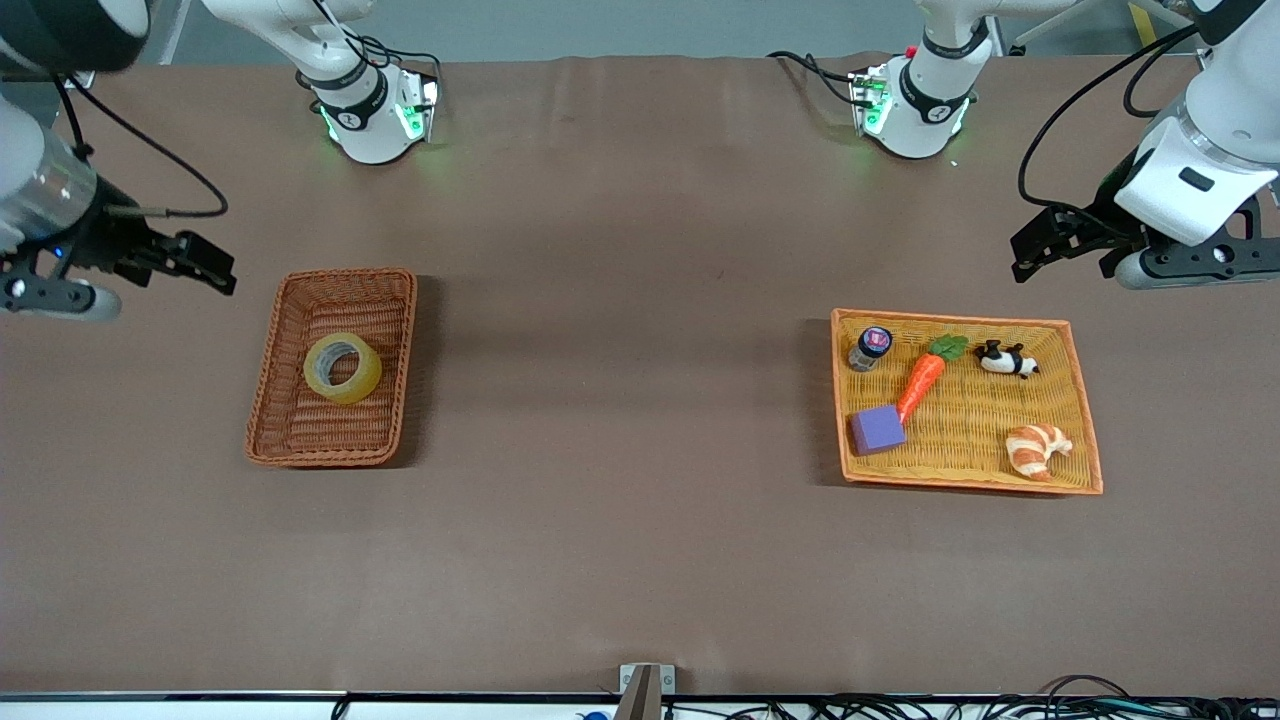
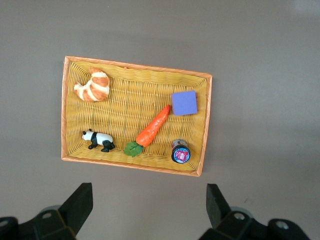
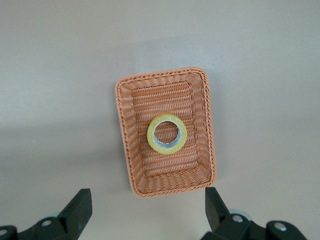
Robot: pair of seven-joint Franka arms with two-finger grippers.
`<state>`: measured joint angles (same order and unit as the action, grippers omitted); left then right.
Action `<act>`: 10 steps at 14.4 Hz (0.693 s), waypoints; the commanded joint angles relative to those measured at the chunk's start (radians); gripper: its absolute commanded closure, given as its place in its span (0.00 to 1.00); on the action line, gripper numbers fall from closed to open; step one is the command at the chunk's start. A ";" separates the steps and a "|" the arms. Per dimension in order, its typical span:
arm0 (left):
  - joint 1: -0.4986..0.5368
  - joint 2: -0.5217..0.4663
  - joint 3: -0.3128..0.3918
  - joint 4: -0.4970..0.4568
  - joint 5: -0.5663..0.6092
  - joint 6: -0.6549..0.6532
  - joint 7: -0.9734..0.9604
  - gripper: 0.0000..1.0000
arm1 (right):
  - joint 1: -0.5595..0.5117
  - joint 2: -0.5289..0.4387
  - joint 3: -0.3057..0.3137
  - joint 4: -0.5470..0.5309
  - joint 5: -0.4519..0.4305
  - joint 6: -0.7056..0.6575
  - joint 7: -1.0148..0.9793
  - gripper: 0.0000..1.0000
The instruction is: Move tape to another basket
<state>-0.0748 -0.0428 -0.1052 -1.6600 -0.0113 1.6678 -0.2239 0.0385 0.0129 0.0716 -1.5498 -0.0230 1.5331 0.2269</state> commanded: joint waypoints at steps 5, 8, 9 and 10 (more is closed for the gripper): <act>0.004 0.000 -0.001 0.009 -0.012 -0.010 0.002 0.00 | -0.046 -0.060 0.008 0.005 0.008 -0.057 -0.096 0.00; 0.004 0.000 -0.001 0.008 -0.009 -0.008 -0.002 0.00 | -0.049 -0.059 -0.015 0.008 0.003 -0.067 -0.155 0.00; 0.004 0.000 -0.001 0.009 -0.007 -0.007 -0.002 0.00 | -0.048 -0.059 -0.021 0.008 0.003 -0.064 -0.161 0.00; 0.006 0.000 0.001 0.009 -0.006 -0.007 0.000 0.00 | -0.048 -0.059 -0.021 0.008 0.003 -0.062 -0.161 0.00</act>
<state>-0.0746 -0.0424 -0.1048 -1.6600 -0.0113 1.6679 -0.2239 0.0048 -0.0343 0.0511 -1.5340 -0.0234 1.4711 0.0897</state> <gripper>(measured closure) 0.000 0.000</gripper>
